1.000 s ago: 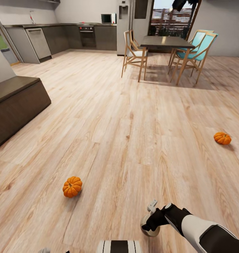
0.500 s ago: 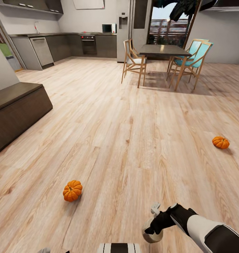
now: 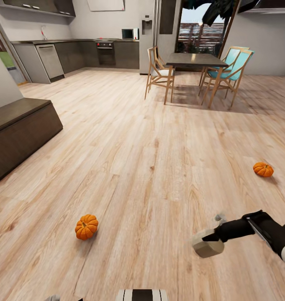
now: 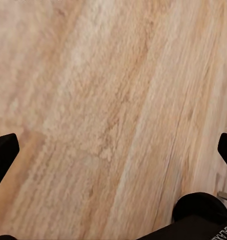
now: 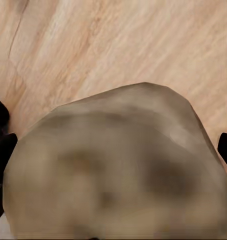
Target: Place each of the two pumpkins and all three candles from the living room inside a cabinet in the living room (use any cabinet), then make sure every cabinet is closed, and position the cauldron so it is next to a table in the living room.
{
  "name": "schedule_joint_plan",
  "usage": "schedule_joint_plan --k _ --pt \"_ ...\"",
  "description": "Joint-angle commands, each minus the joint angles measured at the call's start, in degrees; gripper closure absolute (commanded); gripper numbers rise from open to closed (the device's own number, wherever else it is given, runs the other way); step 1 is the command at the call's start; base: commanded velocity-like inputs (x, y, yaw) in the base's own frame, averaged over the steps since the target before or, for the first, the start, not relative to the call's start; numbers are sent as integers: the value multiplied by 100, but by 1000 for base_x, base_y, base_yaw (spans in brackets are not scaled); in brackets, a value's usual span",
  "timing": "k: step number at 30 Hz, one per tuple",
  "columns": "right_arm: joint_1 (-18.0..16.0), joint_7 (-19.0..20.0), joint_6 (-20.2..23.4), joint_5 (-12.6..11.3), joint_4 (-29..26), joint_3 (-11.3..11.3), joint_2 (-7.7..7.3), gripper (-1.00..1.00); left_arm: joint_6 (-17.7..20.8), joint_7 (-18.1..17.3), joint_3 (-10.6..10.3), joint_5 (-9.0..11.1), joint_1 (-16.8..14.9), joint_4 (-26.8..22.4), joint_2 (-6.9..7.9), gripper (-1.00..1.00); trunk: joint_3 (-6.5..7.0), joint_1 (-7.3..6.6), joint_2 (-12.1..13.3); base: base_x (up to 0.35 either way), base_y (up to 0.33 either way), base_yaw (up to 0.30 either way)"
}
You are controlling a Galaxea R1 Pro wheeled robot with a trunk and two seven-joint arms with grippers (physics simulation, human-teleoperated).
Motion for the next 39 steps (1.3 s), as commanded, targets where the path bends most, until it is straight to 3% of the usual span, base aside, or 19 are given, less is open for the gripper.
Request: schedule_joint_plan --k 1,2,5,10,37,39 --pt "1 182 160 -64 -134 4 -163 100 3 -19 4 6 -3 4 1 -100 -5 0 -1 0 0 0" --pt "1 427 259 -67 -284 -53 -363 100 3 -26 5 10 -4 5 1 -100 17 -3 0 0 0 0" --pt "1 751 374 -65 -472 -166 -626 100 3 -34 6 11 -3 5 12 -100 83 -11 4 0 0 0" --pt "1 923 426 -62 -565 -230 -838 100 17 -32 7 13 -4 5 18 -100 194 -24 11 0 0 0" --pt "1 945 434 -61 -579 -244 -876 100 28 -43 7 13 -4 5 19 -100 792 -93 47 0 0 0" --pt "1 943 434 -59 -579 -244 -876 100 29 -43 7 13 -5 5 19 -100 792 -93 47 0 0 0"
